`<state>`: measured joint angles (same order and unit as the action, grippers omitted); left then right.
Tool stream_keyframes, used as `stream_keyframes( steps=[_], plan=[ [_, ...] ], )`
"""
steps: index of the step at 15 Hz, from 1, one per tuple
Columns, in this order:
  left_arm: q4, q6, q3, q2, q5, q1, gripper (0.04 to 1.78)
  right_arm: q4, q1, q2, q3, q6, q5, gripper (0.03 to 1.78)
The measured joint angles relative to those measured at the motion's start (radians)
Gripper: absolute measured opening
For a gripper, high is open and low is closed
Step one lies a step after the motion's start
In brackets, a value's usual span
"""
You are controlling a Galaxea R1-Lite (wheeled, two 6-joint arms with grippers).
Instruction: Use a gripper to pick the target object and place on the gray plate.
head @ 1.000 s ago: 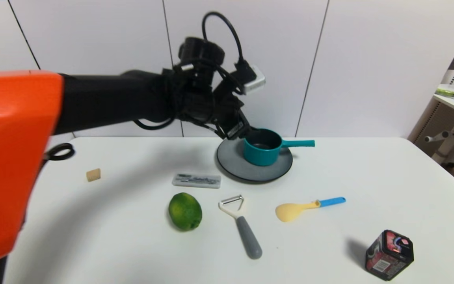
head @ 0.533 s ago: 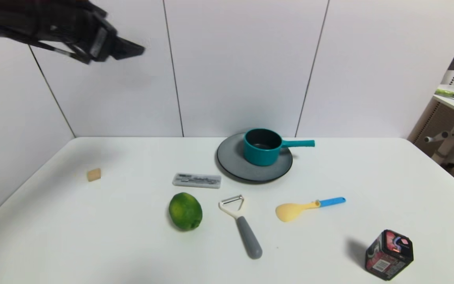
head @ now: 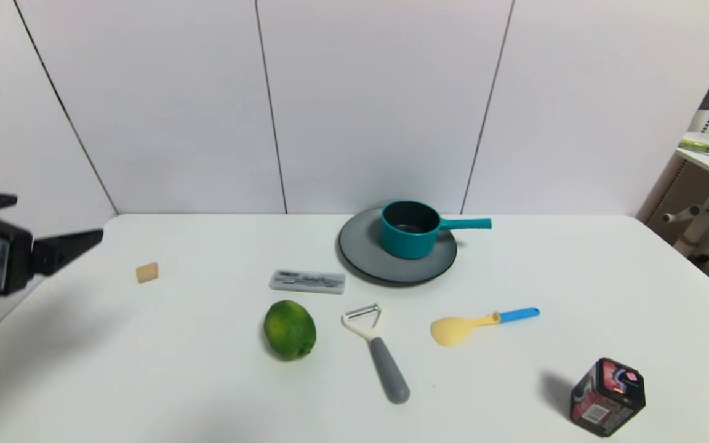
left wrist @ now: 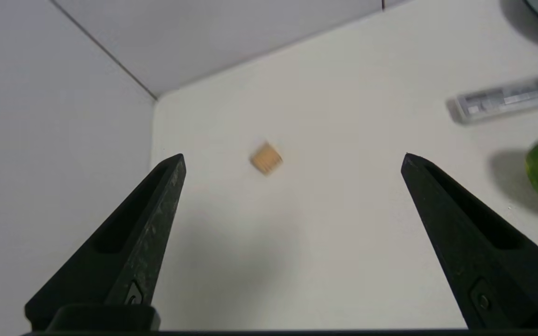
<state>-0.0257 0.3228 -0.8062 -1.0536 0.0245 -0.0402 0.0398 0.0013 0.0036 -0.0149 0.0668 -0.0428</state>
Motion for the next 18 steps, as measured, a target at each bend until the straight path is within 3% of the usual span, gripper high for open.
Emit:
stream_keyframes(
  steps=[4,9,14,18],
  plan=[
    [0.098,-0.076,0.444,0.335,0.036,0.017,1.67,0.000,0.000,0.000,0.000,0.000,0.000,1.71],
    [0.112,-0.103,0.712,0.694,0.038,0.023,1.69,0.000,0.000,0.000,0.000,0.000,0.000,1.71],
    [0.045,-0.157,0.778,0.963,-0.009,0.037,1.69,0.000,0.000,0.000,0.000,0.000,0.000,1.71],
    [0.025,-0.288,0.804,1.039,-0.041,0.039,1.69,0.000,0.000,0.000,0.000,0.001,0.000,1.71]
  ],
)
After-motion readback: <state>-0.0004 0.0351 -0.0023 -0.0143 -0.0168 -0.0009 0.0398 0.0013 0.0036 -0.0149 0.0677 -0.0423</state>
